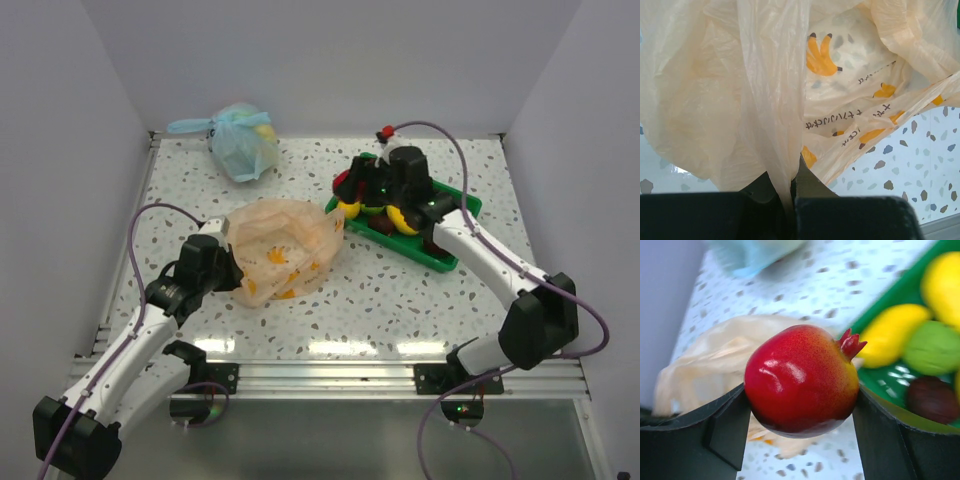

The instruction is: Untie the knot of the plastic bag and take out the fruit

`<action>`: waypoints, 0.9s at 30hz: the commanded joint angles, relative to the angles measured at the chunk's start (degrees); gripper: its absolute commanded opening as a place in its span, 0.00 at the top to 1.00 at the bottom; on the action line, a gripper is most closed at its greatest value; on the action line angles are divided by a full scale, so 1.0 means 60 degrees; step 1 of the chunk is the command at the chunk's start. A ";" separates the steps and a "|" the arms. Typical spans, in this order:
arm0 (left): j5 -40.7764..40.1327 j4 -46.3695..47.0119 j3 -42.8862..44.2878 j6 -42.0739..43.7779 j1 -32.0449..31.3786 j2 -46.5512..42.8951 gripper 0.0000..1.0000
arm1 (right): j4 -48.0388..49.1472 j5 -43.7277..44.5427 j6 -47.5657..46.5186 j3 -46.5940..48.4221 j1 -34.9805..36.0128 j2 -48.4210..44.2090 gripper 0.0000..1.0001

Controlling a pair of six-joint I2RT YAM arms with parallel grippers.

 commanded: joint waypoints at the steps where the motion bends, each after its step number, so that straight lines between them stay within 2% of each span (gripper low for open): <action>1: -0.0073 0.0396 0.0024 0.0029 -0.0064 -0.0013 0.98 | -0.1160 0.0882 -0.0504 -0.0494 -0.1216 -0.0526 0.66; 8: -0.0073 0.0396 0.0024 0.0014 -0.0065 -0.0014 0.98 | -0.2215 0.1852 -0.0242 -0.2044 -0.2989 -0.1141 0.62; 11: -0.0073 0.0396 0.0024 0.0029 -0.0064 0.0001 0.98 | -0.2391 0.2100 -0.0051 -0.2588 -0.3487 -0.1522 0.56; 12: -0.0073 0.0396 0.0038 0.0029 -0.0064 -0.0013 0.98 | -0.2449 0.2087 -0.0065 -0.2663 -0.3692 -0.1567 0.47; 14: -0.0073 0.0411 0.0024 0.0028 -0.0064 -0.0028 0.98 | -0.2697 0.2087 -0.0094 -0.2664 -0.3810 -0.1582 0.33; 15: -0.0073 0.0411 0.0038 0.0029 -0.0064 -0.0014 0.98 | -0.2801 0.2188 -0.0123 -0.2620 -0.3840 -0.1597 0.21; 17: -0.0073 0.0396 0.0038 0.0029 -0.0064 -0.0013 0.98 | -0.2991 0.2350 -0.0167 -0.2488 -0.3826 -0.1655 0.05; 18: -0.0073 0.0396 0.0024 0.0029 -0.0064 -0.0028 0.98 | -0.3021 0.2539 -0.0182 -0.2459 -0.3840 -0.1742 0.01; 27: -0.0102 0.0396 0.0024 0.0014 -0.0064 -0.0131 0.98 | -0.3402 0.2102 -0.0402 -0.1726 -0.3840 -0.2240 0.01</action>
